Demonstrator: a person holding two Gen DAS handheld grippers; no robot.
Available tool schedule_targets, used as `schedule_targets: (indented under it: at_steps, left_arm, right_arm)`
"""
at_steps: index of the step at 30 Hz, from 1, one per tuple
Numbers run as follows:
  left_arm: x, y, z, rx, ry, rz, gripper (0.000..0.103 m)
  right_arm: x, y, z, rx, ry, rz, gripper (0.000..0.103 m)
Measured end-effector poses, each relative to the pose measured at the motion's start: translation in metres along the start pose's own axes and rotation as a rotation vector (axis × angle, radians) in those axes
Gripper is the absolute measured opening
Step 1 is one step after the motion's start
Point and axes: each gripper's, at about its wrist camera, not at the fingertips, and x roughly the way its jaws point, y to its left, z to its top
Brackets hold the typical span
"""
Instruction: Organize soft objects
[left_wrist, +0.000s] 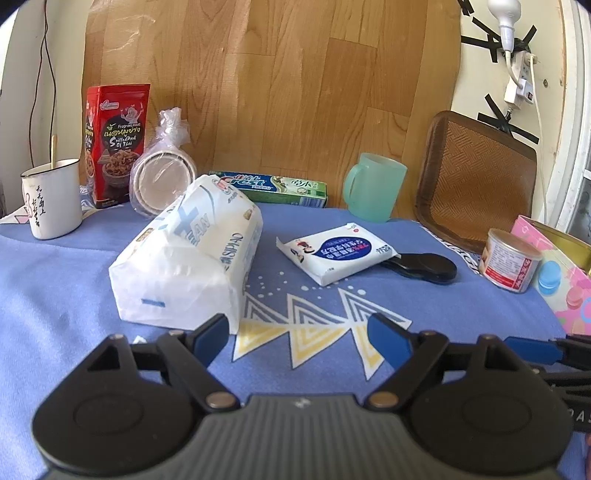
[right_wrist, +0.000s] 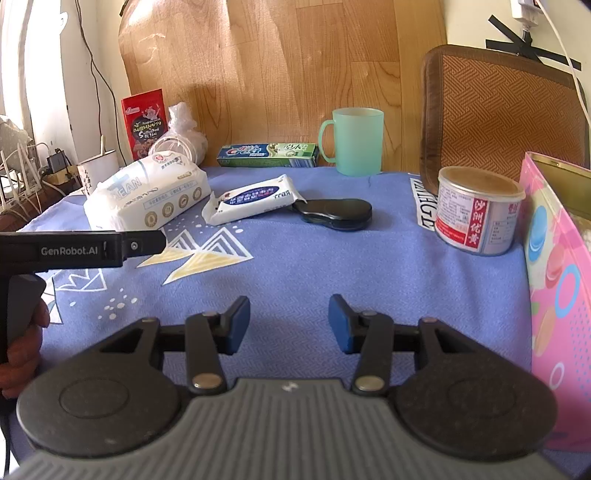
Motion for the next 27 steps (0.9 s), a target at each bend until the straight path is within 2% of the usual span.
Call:
schedule_targets:
  at_steps: [27]
  left_arm:
    - [-0.0006, 0.0004, -0.0005, -0.015, -0.001, 0.012, 0.087]
  right_arm:
    - [-0.0019, 0.0022, -0.0011, 0.006, -0.001, 0.0, 0.052]
